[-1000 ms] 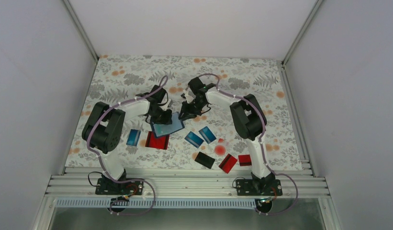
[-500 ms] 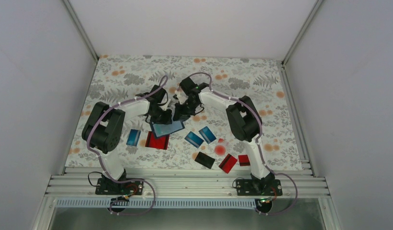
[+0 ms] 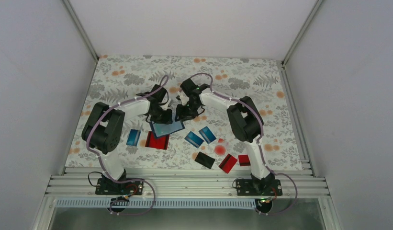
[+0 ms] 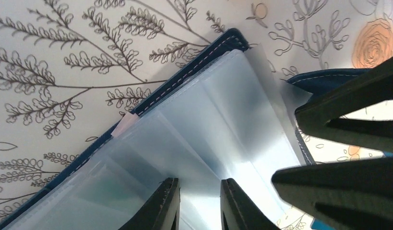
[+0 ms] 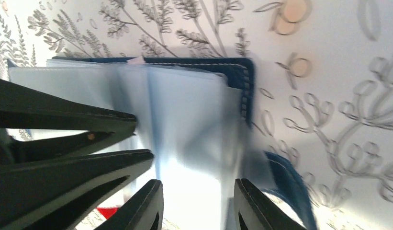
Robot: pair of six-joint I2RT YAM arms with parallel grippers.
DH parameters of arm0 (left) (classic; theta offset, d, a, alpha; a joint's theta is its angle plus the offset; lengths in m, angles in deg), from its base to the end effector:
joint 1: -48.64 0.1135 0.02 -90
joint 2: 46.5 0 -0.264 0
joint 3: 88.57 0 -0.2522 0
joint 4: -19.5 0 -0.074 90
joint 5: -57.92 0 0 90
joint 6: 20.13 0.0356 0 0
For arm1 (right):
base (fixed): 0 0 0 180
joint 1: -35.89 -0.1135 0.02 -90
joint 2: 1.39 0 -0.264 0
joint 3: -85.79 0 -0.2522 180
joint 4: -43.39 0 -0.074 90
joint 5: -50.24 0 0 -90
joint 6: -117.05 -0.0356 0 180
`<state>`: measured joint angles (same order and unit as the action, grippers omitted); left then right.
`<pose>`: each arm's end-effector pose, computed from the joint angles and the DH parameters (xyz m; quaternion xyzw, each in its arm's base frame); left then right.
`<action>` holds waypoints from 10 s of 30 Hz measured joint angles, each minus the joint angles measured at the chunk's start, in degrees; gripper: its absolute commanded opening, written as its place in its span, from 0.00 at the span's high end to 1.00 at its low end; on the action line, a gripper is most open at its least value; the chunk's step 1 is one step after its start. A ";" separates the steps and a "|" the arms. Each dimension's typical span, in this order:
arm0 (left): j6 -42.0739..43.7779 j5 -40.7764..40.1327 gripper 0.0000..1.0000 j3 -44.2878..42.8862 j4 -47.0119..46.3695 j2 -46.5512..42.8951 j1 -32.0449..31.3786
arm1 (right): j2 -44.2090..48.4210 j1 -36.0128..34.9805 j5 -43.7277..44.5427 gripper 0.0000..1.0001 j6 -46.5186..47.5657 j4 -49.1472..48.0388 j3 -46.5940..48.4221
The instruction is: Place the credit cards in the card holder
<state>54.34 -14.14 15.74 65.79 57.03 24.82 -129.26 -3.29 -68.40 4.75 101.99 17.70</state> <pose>0.3014 -0.1450 0.1486 0.0922 0.9742 -0.1913 0.0764 0.3400 0.2991 0.1511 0.1738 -0.9449 -0.2772 0.0134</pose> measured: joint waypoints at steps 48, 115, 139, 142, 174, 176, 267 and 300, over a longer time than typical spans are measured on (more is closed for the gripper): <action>-0.33 -0.48 0.69 -0.96 -0.92 0.66 -0.37 | -2.80 0.90 -5.62 0.96 3.21 0.63 1.73; -7.91 -0.61 0.82 10.58 -4.20 -7.19 12.52 | -15.74 -2.71 -35.28 0.50 -5.16 -9.55 12.94; -5.22 4.55 0.82 -0.46 -4.94 0.31 12.79 | -15.54 3.91 -36.54 0.35 -12.39 -14.67 18.62; -5.20 3.45 0.81 -0.46 -3.61 -0.11 13.14 | -14.93 4.24 -36.09 0.34 -11.85 -13.97 18.71; -19.43 10.14 0.51 17.14 0.24 -27.21 -14.53 | 38.80 0.85 1.36 0.45 -1.81 3.26 -48.02; -24.79 9.88 0.48 19.61 -1.20 -28.85 -17.05 | 38.88 -0.63 1.38 0.45 -2.03 2.03 -50.71; -74.36 -4.63 0.41 38.84 -43.34 -21.51 -44.72 | 36.87 -12.76 0.68 0.59 -13.53 -23.71 -55.82; -67.89 -8.55 0.84 34.10 -29.94 -23.23 -45.70 | 37.83 -13.64 -1.86 0.60 -15.65 -27.15 -58.71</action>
<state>-13.54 -22.69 49.84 35.85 33.79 -20.88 -91.43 -16.93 -70.26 -10.90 74.84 -41.01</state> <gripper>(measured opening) 0.252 0.400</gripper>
